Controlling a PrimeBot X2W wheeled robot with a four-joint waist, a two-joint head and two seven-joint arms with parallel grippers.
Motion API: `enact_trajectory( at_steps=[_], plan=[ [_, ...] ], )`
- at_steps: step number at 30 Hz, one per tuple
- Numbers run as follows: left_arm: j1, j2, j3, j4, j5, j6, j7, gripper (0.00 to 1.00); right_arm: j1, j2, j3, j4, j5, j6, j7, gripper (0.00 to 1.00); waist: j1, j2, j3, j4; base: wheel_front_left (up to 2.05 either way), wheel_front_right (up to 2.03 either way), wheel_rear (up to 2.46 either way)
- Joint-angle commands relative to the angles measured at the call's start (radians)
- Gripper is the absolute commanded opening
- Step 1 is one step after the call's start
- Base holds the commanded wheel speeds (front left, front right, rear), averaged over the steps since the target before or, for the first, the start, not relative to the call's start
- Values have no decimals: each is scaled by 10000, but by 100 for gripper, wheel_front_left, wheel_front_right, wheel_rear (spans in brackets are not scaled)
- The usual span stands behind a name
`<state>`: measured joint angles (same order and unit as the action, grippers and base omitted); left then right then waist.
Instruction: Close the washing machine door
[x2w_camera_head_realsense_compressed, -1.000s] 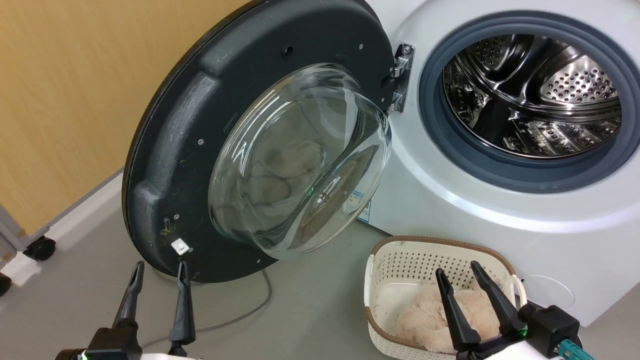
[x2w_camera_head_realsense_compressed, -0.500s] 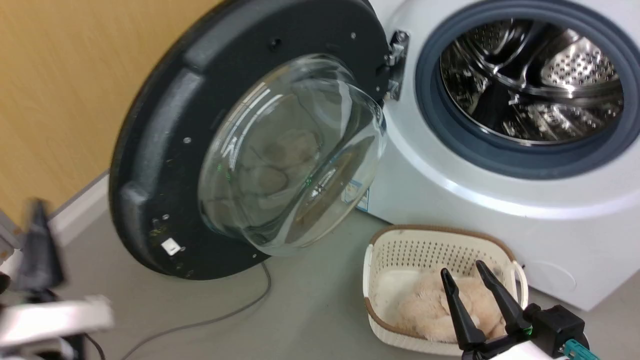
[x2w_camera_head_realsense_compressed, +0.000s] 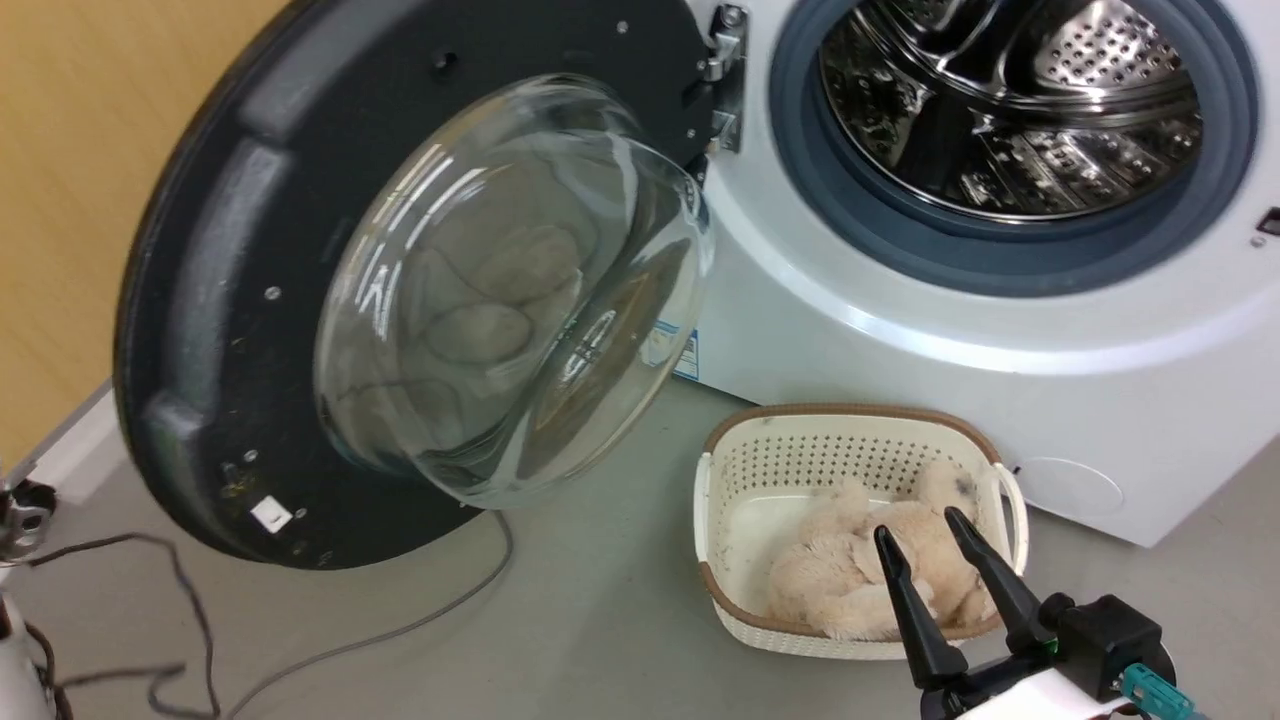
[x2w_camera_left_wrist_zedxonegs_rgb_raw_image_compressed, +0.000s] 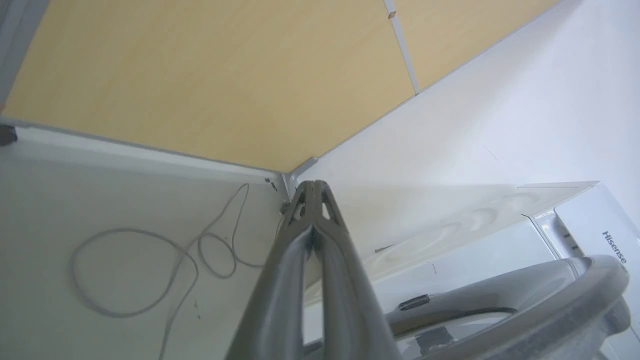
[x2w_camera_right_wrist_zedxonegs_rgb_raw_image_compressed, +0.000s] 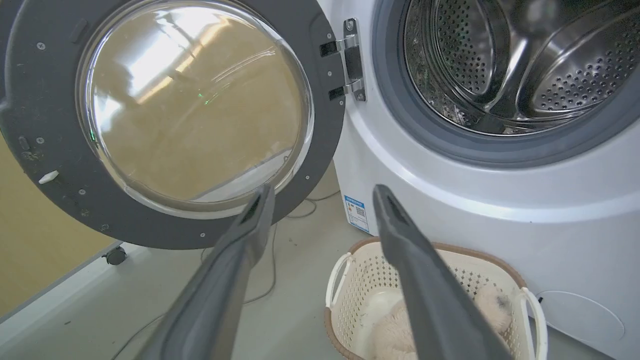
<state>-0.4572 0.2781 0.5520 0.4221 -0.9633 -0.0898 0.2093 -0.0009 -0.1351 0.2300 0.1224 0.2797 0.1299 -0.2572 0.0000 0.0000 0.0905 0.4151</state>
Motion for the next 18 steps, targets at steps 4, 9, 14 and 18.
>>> enact_trajectory(
  at_steps=[4, 9, 14, 18],
  plan=[
    [-610, -14, 506, 934, -1737, 611, 2139, 0, -181, -61, -9, 40, -54, 8, -45, 100, 0, 0, 29, -126, 0, 0, 0],
    [-516, -39, 483, 945, -2865, 617, 4176, 0, -186, -42, 3, 63, -27, 8, -45, 100, 0, 0, -20, -207, 0, 0, 0],
    [31, -41, 365, 500, -3344, 543, 5430, 0, -146, 64, -3, 123, 17, 8, -45, 100, 0, 0, -195, -285, 0, 0, 0],
    [531, -185, 213, -63, -3711, 477, 6351, 0, -87, 160, -48, 184, 53, 8, -45, 100, 0, 0, -408, -360, 0, 0, 0]
  ],
)
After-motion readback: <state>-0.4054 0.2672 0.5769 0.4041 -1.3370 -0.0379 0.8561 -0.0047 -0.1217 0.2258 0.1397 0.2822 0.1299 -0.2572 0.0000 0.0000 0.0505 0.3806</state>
